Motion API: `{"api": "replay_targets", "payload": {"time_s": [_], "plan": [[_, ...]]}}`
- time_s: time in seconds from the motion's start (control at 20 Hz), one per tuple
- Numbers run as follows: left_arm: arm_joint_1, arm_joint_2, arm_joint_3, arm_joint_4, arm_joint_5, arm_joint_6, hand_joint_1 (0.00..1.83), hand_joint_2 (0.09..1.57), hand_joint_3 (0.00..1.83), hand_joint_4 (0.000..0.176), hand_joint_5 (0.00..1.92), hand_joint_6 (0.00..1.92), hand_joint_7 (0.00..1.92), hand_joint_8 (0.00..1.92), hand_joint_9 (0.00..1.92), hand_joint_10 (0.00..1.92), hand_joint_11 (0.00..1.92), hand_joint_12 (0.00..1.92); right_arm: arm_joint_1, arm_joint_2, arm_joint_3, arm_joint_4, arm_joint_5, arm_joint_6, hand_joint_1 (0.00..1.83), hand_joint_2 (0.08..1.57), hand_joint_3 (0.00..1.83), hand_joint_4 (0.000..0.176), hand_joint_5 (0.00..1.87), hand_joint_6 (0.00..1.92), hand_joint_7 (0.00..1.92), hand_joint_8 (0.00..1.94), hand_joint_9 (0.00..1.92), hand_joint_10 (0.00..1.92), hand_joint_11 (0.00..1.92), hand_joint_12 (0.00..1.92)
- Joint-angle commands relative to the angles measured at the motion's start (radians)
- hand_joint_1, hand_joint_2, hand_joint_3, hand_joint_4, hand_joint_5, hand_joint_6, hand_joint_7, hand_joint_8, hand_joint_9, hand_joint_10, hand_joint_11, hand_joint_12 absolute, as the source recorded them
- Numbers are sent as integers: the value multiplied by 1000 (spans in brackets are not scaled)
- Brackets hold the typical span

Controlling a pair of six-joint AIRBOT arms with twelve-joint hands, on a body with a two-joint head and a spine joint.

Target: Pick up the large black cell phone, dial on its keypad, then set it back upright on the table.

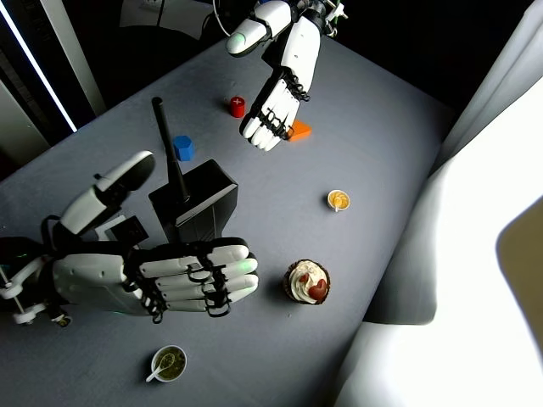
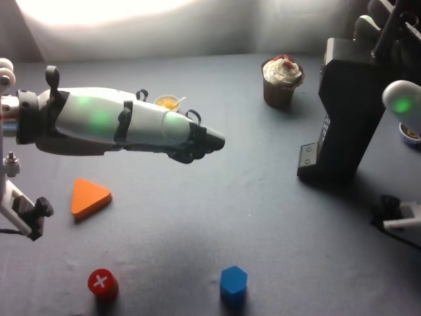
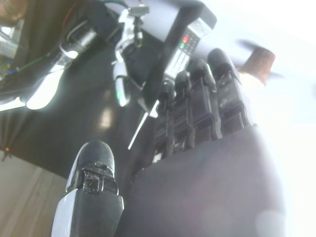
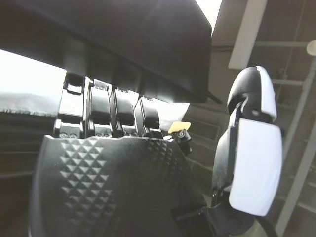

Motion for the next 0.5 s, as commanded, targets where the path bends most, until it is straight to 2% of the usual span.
{"api": "replay_targets", "payload": {"time_s": [0.0,0.05,0.2,0.25,0.4,0.45], "plan": [[-19,10,-2,-72,-56,-9,3,1236,0,0,241,0,226,0,190,1,0,465,-7,22,-13,2,137,11,497,878,0,99,107,1,123,2,93,4,0,420],[-18,10,0,-72,-56,-9,0,1235,0,0,241,1,222,0,193,2,0,469,-14,39,-35,2,149,11,520,878,0,90,105,0,119,1,87,3,0,373],[-10,10,8,-73,-55,-9,45,1210,0,0,283,5,255,4,227,5,0,565,-53,114,-145,2,183,-4,541,867,0,79,107,1,122,1,91,2,0,359],[-6,10,10,-73,-55,-9,47,1211,0,0,286,5,258,4,231,6,0,571,-67,144,-191,2,194,-11,555,868,0,71,107,1,120,0,89,1,0,357],[2,10,25,-73,-55,-9,35,1222,2,0,277,0,266,2,250,7,0,600,-109,270,-348,9,223,-44,580,881,2,64,96,2,99,0,78,1,0,383],[4,10,28,-73,-55,-9,83,1211,0,0,295,4,284,5,269,9,0,634,-119,300,-403,21,228,-51,571,898,6,59,58,0,75,0,57,0,0,351]]}}
